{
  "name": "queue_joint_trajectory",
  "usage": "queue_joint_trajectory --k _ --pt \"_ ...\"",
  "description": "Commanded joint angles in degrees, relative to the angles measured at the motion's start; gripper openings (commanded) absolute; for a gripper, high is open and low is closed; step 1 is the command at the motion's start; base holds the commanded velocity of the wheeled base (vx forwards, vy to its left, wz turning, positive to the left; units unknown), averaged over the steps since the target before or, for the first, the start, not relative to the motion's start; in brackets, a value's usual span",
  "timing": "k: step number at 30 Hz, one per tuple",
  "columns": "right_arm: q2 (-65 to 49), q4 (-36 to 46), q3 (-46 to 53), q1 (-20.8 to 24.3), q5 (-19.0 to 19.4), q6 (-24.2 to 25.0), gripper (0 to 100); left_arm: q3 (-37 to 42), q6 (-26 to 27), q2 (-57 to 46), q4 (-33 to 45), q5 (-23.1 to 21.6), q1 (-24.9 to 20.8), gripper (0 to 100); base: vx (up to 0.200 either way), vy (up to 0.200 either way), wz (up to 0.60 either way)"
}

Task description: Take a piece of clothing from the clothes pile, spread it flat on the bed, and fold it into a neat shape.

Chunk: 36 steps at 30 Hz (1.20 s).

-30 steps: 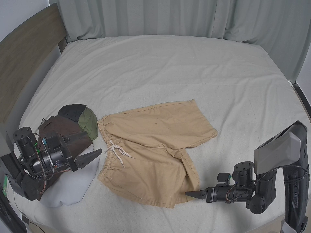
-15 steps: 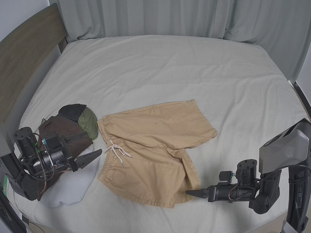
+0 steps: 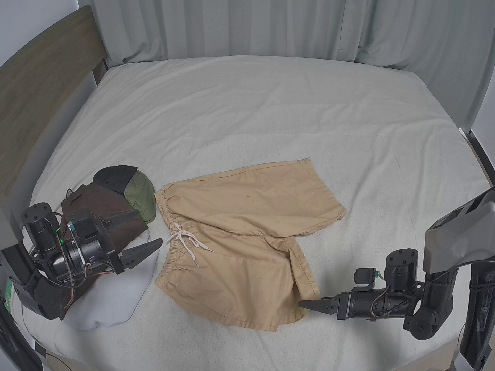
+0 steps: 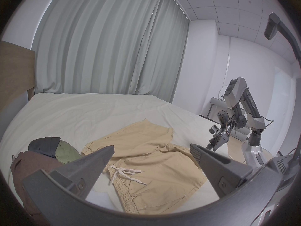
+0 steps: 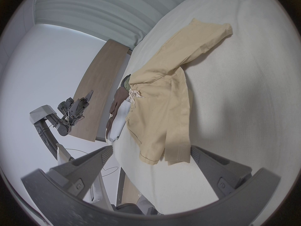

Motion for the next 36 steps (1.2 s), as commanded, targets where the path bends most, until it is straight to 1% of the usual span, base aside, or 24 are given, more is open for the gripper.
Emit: queue_joint_trajectory --k 1,4,5,19,26,31,32,36 --pt "-0.2 0.0 0.0 0.1 0.0 0.0 100 0.0 0.0 0.1 0.0 -0.1 0.0 100 0.000 0.000 0.00" --pt "0.0 0.0 0.0 0.0 0.0 0.0 100 -0.1 0.1 0.5 0.0 -0.1 0.0 100 0.000 0.000 0.00" --pt "0.0 0.0 0.0 0.1 0.0 0.0 0 -0.1 0.1 0.5 0.0 0.0 -0.1 100 0.000 0.000 0.00" --pt "1.2 0.1 0.1 -1.8 -0.1 -0.8 0 -0.1 0.1 0.5 0.0 0.0 0.0 100 0.000 0.000 0.00" --pt "3.6 0.0 -0.3 -3.0 -0.3 -3.9 0 -0.1 0.1 0.5 0.0 0.0 0.0 100 0.000 0.000 0.00" --pt "4.9 0.1 -0.2 -3.0 -0.5 -3.9 0 -0.1 0.1 0.5 0.0 0.0 0.1 100 0.000 0.000 0.00" --pt "5.0 0.1 -0.3 -3.0 -0.5 -3.9 100 -0.2 0.1 0.5 0.0 0.0 0.1 100 0.000 0.000 0.00" --pt "5.3 0.1 -0.4 -3.6 -0.5 -3.9 100 -0.1 0.1 0.5 0.0 0.0 0.0 100 0.000 0.000 0.00"
